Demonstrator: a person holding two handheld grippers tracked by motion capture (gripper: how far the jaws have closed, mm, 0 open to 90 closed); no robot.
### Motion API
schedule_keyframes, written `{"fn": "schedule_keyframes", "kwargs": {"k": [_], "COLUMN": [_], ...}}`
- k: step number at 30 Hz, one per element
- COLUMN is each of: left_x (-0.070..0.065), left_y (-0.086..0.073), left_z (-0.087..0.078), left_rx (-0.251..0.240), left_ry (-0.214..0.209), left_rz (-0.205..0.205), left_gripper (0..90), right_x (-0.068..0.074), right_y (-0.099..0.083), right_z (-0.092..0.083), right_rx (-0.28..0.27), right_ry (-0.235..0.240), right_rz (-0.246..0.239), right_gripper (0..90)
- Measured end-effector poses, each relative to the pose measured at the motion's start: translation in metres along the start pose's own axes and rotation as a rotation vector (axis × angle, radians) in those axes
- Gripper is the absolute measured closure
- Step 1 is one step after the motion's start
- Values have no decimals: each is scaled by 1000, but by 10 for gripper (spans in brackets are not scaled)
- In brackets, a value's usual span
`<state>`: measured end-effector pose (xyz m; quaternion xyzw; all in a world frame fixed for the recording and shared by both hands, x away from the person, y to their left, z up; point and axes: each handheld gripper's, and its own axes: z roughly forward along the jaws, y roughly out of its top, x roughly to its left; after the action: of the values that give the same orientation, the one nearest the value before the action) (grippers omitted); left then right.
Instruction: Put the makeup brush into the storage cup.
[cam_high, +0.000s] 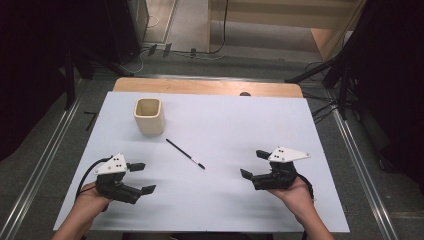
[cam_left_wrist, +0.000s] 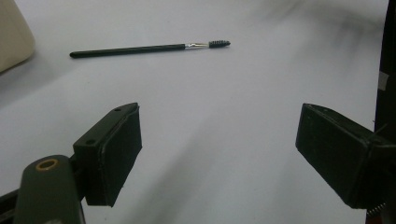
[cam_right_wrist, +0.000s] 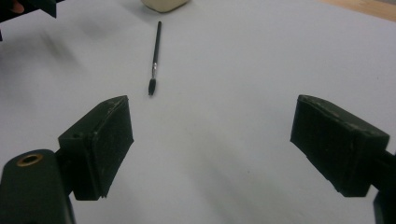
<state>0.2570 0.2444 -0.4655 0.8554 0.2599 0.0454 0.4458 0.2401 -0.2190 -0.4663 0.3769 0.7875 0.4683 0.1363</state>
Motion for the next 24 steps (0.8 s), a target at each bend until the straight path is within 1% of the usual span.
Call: {"fn": "schedule_keyframes", "kwargs": {"k": [8, 12, 15, 16, 19, 24], "left_x": [0, 0, 0, 0, 0, 0], "left_y": [0, 0, 0, 0, 0, 0], "left_z": [1, 1, 1, 1, 1, 1], "left_rx": [2, 0, 0, 0, 2, 2], "left_ry": [-4, -4, -4, -4, -5, -4], "left_rz": [2, 1, 1, 1, 4, 2], "left_gripper": [147, 147, 147, 147, 147, 147], "right_x": [3, 5, 6, 8, 10, 15], "right_y": [7, 11, 12, 13, 15, 18], "right_z": [6, 11, 14, 17, 21, 28], "right_rx": [-19, -37, -37, -44, -43, -41], "right_ry": [1, 0, 4, 6, 15, 27], "right_rz": [-3, 6, 1, -3, -2, -15], "right_gripper": [136, 137, 137, 137, 137, 137]}}
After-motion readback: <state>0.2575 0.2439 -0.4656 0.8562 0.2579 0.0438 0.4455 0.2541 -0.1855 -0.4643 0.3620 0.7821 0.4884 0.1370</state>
